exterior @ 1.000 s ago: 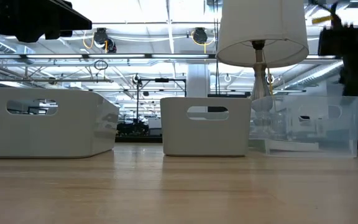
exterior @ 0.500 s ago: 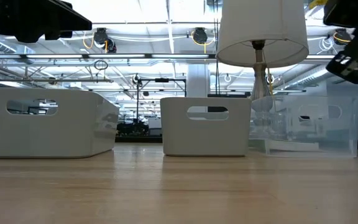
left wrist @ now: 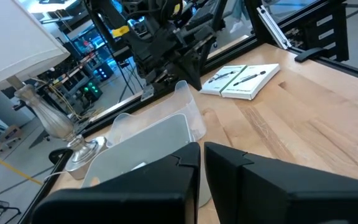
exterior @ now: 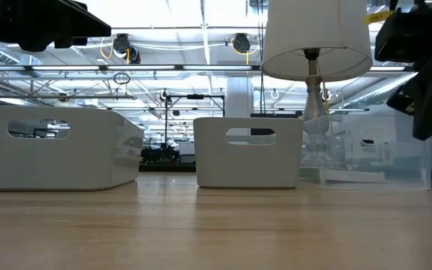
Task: Pick and place items into bin
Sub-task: Adjust the transparent bin, then put the right white card reader box into the transparent bin
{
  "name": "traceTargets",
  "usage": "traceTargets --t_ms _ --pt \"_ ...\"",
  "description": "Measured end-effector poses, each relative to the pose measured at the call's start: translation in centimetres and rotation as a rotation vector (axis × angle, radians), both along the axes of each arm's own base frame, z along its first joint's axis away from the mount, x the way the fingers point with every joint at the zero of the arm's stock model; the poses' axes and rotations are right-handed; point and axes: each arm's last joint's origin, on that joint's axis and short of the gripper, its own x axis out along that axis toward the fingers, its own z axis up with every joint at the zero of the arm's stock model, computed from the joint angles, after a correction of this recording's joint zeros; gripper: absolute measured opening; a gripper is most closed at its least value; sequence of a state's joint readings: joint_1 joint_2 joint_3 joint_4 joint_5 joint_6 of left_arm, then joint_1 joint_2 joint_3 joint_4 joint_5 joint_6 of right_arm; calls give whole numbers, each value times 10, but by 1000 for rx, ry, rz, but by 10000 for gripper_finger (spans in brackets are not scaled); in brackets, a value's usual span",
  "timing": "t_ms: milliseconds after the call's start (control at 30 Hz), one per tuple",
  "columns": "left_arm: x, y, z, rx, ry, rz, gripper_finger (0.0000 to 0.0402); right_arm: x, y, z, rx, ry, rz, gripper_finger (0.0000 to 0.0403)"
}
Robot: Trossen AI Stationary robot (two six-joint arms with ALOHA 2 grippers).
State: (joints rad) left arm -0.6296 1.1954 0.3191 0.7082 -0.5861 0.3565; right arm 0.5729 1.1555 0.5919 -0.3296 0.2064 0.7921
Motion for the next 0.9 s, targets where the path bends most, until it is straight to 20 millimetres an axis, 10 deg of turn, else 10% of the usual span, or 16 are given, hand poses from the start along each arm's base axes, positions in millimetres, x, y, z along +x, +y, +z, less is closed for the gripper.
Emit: traceTargets --t_ms 533,900 --pt "0 0 0 3 1 0 31 10 -8 -2 -51 -17 53 0" --pt "0 0 -1 0 5 1 31 -17 21 62 0 178 57 0"
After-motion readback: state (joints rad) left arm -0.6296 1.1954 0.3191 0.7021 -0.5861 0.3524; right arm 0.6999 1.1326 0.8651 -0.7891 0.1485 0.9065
